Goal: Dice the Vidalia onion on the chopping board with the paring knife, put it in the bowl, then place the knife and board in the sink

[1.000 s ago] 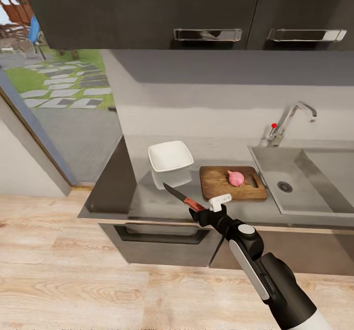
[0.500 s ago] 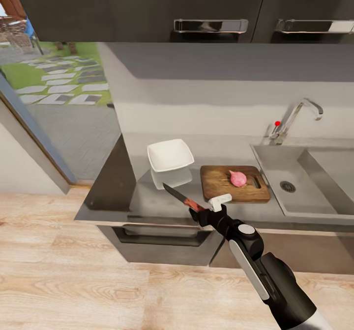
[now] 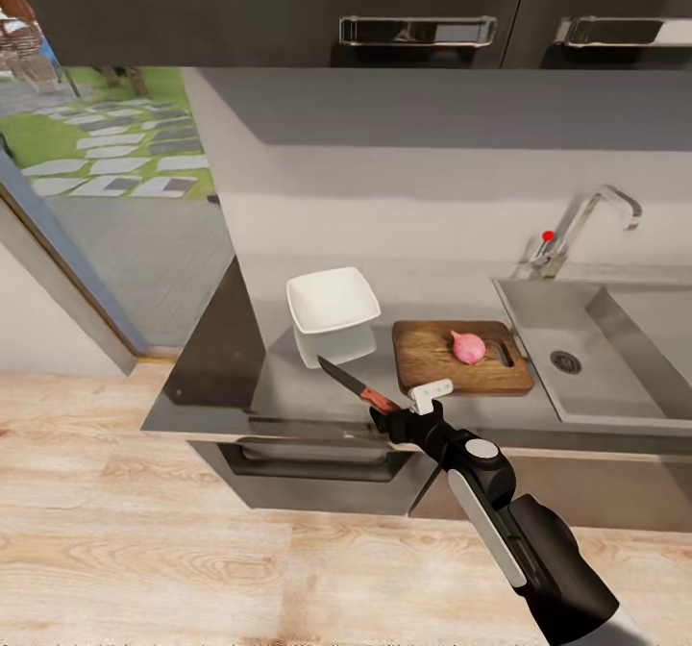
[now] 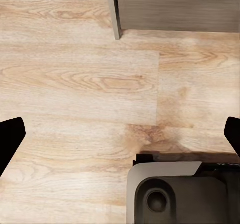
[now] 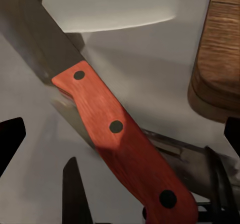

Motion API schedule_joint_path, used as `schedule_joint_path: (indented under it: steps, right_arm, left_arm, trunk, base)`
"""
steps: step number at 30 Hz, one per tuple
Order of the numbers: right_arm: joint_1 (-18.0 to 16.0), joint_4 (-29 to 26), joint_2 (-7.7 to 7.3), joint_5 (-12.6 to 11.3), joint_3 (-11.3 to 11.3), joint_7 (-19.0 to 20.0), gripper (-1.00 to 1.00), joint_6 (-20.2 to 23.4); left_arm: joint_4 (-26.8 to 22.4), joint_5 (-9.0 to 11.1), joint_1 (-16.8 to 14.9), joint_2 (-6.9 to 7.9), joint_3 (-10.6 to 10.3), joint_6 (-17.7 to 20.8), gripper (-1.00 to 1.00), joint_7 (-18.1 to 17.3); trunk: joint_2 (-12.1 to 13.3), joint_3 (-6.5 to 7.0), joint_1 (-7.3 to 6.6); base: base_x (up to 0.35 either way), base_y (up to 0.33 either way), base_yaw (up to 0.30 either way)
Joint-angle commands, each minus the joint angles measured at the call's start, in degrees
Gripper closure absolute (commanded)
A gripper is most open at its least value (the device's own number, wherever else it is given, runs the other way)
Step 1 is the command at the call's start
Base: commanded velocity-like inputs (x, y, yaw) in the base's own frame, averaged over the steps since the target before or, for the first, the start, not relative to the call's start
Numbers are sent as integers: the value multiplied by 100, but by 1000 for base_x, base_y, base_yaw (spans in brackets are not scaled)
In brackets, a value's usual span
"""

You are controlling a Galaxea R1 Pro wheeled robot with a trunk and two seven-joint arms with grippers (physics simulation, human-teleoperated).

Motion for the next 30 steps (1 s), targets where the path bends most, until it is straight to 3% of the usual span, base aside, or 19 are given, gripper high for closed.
schedule_joint_path:
  steps: [1,30]
  right_arm:
    - [-5,-7,-4,-35,10,-27,-100,23]
    - [-5,25,-4,-25,10,-40,-100,25]
  left_arm:
    - [-5,59,2,3,-10,-9,-100,8]
    - [-2,59,2,3,-13,-9,-100,8]
  trunk:
    - [-9,-17,2]
    - [-9,-279,2]
  base:
    - [0,0,0]
    - [0,0,0]
